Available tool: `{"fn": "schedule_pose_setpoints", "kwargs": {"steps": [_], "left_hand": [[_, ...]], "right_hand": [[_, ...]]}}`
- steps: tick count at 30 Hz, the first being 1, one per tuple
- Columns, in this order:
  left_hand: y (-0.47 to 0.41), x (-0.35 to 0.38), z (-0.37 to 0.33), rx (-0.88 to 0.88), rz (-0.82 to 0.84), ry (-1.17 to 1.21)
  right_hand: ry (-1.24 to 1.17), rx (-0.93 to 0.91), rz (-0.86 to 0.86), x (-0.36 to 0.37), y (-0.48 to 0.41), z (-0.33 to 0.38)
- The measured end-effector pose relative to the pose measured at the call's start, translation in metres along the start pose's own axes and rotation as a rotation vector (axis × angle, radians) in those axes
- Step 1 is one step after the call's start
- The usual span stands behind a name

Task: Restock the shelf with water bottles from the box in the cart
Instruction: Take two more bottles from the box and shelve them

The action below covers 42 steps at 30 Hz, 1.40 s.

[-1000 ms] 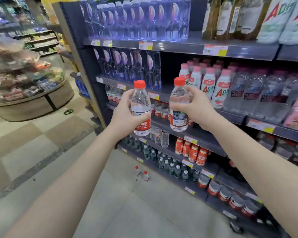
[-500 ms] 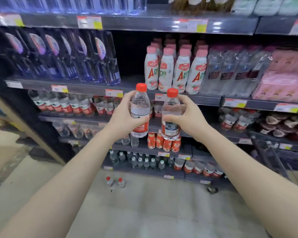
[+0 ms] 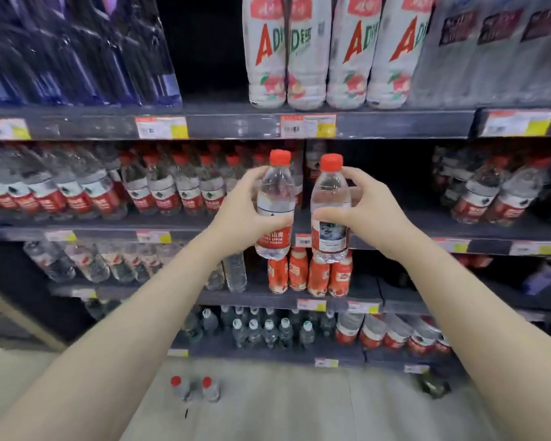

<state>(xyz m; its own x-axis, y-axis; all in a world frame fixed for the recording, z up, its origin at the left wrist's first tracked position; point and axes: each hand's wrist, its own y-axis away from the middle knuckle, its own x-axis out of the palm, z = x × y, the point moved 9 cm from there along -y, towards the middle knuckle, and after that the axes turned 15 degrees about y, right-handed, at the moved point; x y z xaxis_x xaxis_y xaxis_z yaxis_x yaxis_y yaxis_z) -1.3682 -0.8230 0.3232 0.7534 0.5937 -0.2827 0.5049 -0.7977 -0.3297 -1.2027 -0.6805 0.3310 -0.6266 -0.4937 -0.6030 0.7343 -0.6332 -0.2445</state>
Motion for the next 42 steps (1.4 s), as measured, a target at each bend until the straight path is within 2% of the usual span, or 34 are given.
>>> {"fn": "schedule_pose_setpoints", "kwargs": {"steps": [6,13,18,24,35,42], "left_hand": [[-0.006,0.020,0.065,0.115,-0.016,0.078],[0.003,0.028,0.101,0.238,-0.046,0.171],[-0.013,0.025,0.098,0.250,-0.043,0.155],[-0.052,0.029,0.088,0.313,0.018,0.158],[-0.077,0.027,0.099,0.330,0.017,0.169],[-0.080,0.023,0.100,0.321,-0.001,0.187]], "right_hand": [[-0.029,-0.111,-0.086,0.029,-0.018,-0.055],[-0.066,-0.182,-0.157,0.036,-0.025,-0.091],[-0.097,-0.155,-0.178,0.030,-0.053,-0.088],[-0.017,-0.147,-0.244,0.028,-0.108,-0.094],[-0.016,-0.089,-0.221,0.055,-0.174,-0.132],[0.248,-0.079,-0.142,0.058,-0.185,-0.128]]}}
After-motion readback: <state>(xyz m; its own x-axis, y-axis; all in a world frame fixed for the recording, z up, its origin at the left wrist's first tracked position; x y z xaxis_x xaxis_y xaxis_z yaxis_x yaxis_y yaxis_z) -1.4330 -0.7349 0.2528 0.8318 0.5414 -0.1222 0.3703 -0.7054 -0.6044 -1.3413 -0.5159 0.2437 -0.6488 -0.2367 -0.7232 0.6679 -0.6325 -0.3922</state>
